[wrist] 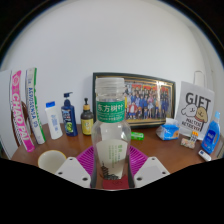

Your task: Pour water

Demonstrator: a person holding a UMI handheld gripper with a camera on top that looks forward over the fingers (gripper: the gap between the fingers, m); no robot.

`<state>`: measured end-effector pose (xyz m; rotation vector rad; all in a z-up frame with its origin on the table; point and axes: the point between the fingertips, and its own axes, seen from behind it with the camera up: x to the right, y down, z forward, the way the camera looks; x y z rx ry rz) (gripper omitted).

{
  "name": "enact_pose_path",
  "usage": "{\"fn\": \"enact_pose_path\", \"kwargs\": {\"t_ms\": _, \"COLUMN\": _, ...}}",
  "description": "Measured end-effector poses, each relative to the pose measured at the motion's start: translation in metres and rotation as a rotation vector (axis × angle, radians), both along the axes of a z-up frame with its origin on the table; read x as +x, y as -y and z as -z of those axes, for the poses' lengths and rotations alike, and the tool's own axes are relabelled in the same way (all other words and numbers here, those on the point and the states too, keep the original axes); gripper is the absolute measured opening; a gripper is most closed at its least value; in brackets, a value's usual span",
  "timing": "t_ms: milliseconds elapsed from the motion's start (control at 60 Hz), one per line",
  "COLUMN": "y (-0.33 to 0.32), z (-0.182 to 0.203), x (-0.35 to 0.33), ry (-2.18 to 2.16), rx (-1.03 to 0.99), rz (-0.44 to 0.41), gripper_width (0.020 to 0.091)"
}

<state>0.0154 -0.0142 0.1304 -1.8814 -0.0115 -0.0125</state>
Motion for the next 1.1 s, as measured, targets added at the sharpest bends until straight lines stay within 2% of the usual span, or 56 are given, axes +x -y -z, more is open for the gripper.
{"fn": "enact_pose_path", "kwargs": {"t_ms": 267, "y": 0.005, "z": 0.079, "x": 0.014, "ry": -0.032, "rx": -0.102, "rz": -0.010, "gripper_width": 0.0437}}
{"fn": "enact_pose_path", "kwargs": {"t_ms": 367, "y": 0.006, "z": 0.078, "x": 0.014, "ry": -0.022, "rx": -0.067, "rz": -0.022, "gripper_width": 0.0452}}
{"fn": "enact_pose_path", "kwargs": {"t_ms": 500, "y": 0.010, "z": 0.082, "x": 0.014, "ry": -0.059, "rx": -0.089, "rz": -0.009, "gripper_width": 0.0584}}
{"fn": "enact_pose_path", "kwargs": {"t_ms": 533, "y": 0.014, "z": 0.086, "x": 0.015, "ry": -0.061, "rx": -0.114, "rz": -0.001, "gripper_width": 0.0683}}
{"fn": "enact_pose_path", "kwargs": {"t_ms": 567, "y": 0.018, "z": 0.088, "x": 0.016, "ry": -0.060, "rx": -0.137, "rz": 0.005, "gripper_width": 0.0840}}
{"fn": "enact_pose_path", "kwargs": {"t_ms": 583, "y": 0.020, "z": 0.088, "x": 0.017, "ry": -0.060, "rx": -0.147, "rz": 0.006, "gripper_width": 0.0870}}
{"fn": "enact_pose_path", "kwargs": {"t_ms": 633, "y": 0.030, "z": 0.087, "x": 0.016, "ry": -0.058, "rx": -0.173, "rz": 0.016, "gripper_width": 0.0844}}
{"fn": "enact_pose_path", "kwargs": {"t_ms": 733, "y": 0.055, "z": 0.071, "x": 0.013, "ry": -0.049, "rx": -0.195, "rz": 0.032, "gripper_width": 0.0857}}
{"fn": "enact_pose_path", "kwargs": {"t_ms": 917, "y": 0.134, "z": 0.016, "x": -0.008, "ry": -0.045, "rx": -0.240, "rz": 0.064, "gripper_width": 0.0857}}
{"fn": "enact_pose_path", "kwargs": {"t_ms": 1100, "y": 0.224, "z": -0.031, "x": -0.036, "ry": -0.037, "rx": -0.272, "rz": 0.058, "gripper_width": 0.0856}}
